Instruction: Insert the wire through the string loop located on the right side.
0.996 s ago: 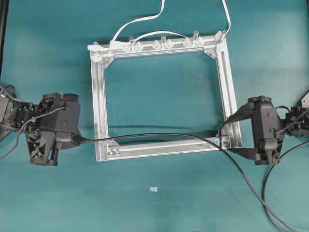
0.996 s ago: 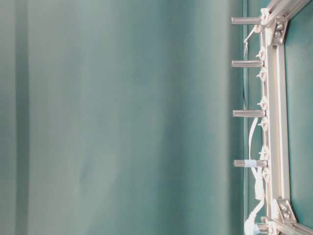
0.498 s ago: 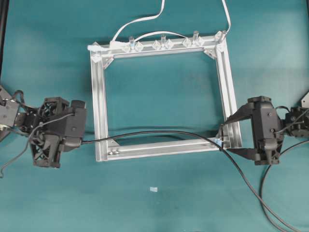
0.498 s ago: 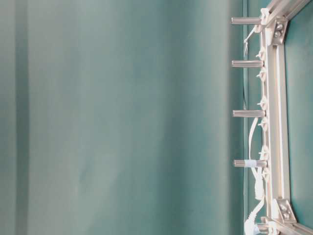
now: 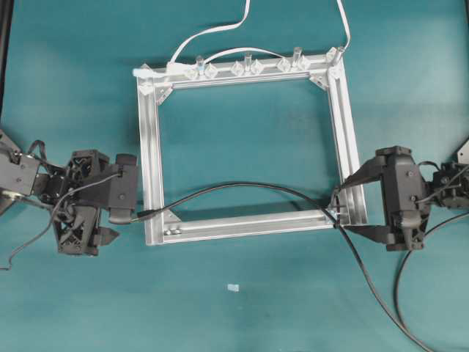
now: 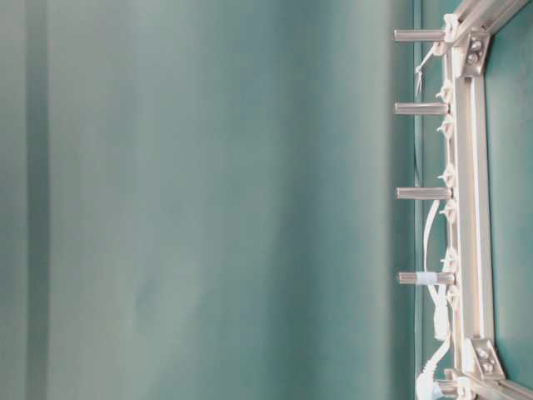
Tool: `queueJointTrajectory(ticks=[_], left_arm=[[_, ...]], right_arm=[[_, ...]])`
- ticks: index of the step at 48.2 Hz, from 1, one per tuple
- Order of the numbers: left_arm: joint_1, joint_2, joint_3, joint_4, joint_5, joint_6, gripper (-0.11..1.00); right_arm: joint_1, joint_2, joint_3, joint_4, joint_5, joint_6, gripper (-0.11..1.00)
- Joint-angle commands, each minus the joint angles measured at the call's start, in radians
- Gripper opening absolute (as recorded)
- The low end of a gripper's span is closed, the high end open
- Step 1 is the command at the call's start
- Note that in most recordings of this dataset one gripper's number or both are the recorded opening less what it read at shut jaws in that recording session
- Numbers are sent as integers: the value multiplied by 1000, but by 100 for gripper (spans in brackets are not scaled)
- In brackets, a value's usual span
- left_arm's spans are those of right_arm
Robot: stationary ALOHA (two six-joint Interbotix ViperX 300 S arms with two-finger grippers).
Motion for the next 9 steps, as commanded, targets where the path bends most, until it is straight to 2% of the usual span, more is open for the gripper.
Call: queueJointTrajectory(ticks=[1,9], left_arm=[[-3,-25,-23,3,-5,-8,83],[0,-63,-37,11,-2,-3,83]], right_arm=[[2,-12,-15,0,-3,0,99],[2,-38,-12,-2,-5,0,99]])
